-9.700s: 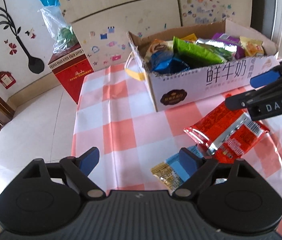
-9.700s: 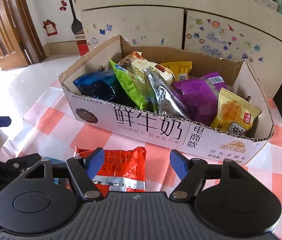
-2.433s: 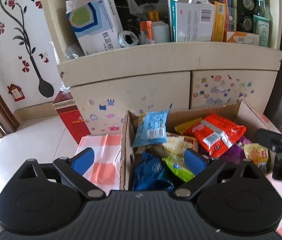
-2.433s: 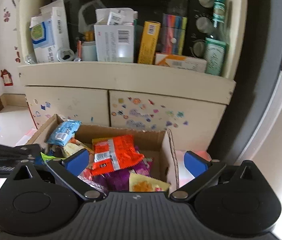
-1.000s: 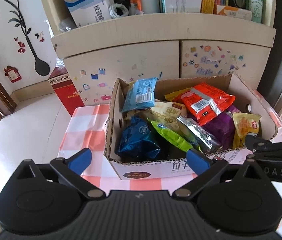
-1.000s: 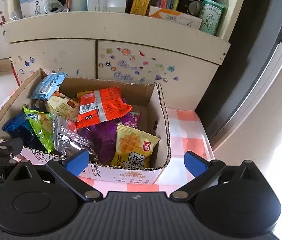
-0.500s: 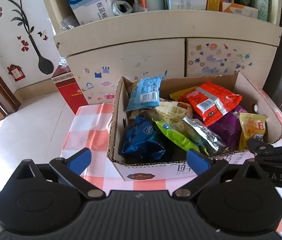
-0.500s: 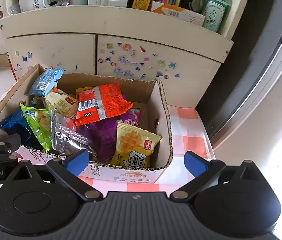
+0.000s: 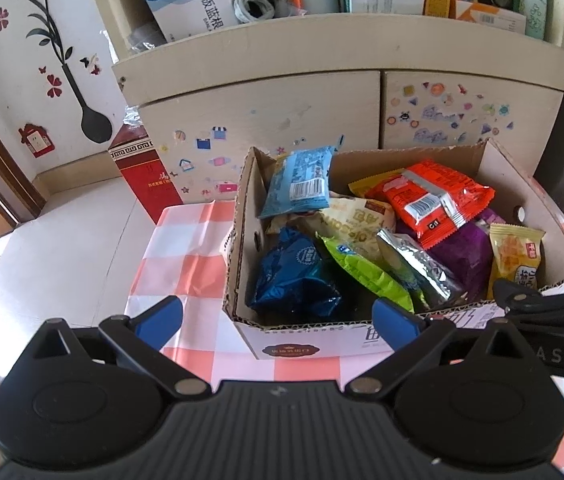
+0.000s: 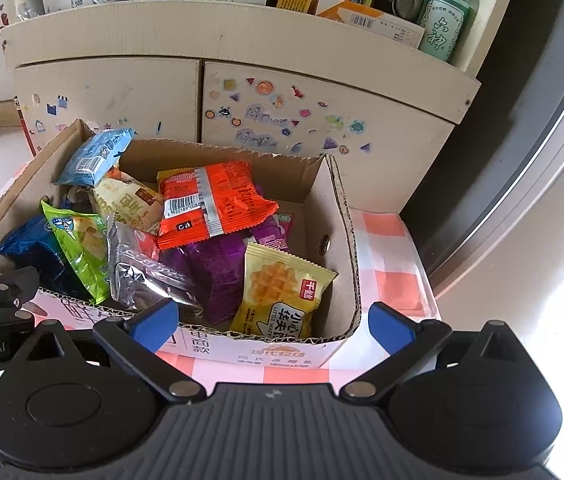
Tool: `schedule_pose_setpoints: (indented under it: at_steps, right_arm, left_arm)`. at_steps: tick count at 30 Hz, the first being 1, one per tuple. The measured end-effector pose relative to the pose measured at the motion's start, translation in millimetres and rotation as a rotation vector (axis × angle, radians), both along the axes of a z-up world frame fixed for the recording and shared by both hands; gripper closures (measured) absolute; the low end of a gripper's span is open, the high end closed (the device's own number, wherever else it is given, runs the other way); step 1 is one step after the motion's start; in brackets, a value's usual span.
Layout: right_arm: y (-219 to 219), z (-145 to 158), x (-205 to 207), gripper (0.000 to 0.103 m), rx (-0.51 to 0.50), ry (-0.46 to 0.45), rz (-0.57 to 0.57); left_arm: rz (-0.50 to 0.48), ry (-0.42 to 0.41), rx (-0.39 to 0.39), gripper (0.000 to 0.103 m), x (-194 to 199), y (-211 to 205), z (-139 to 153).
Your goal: Organize snacks
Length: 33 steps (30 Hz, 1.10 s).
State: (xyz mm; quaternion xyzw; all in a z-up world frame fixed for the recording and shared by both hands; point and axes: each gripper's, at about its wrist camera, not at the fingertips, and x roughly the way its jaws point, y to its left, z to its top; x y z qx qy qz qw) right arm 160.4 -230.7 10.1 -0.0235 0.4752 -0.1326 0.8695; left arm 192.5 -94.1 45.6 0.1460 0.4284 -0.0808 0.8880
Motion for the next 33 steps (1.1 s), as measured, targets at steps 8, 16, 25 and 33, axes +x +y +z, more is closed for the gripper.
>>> schedule_pose_setpoints:
  at_steps: [8,16,25,33]
  right_arm:
    - [0.7,0.0,1.0,0.000,0.001,0.002,-0.001]
    - [0.6,0.5,1.1,0.000,0.001,0.005,-0.001]
    - [1.7,2.5,0.9,0.000,0.003,0.007,0.002]
    - [3.0,4.1,-0.1,0.000,0.003,0.010,0.003]
  left_arm:
    - [0.003,0.001,-0.004,0.003,0.6,1.1,0.2]
    - [0.006,0.006,-0.010,0.004,1.1,1.5,0.5]
    - [0.009,0.005,-0.011,0.004,-0.1,3.0,1.3]
    - [0.013,0.000,-0.011,0.004,-3.0,6.3,5.5]
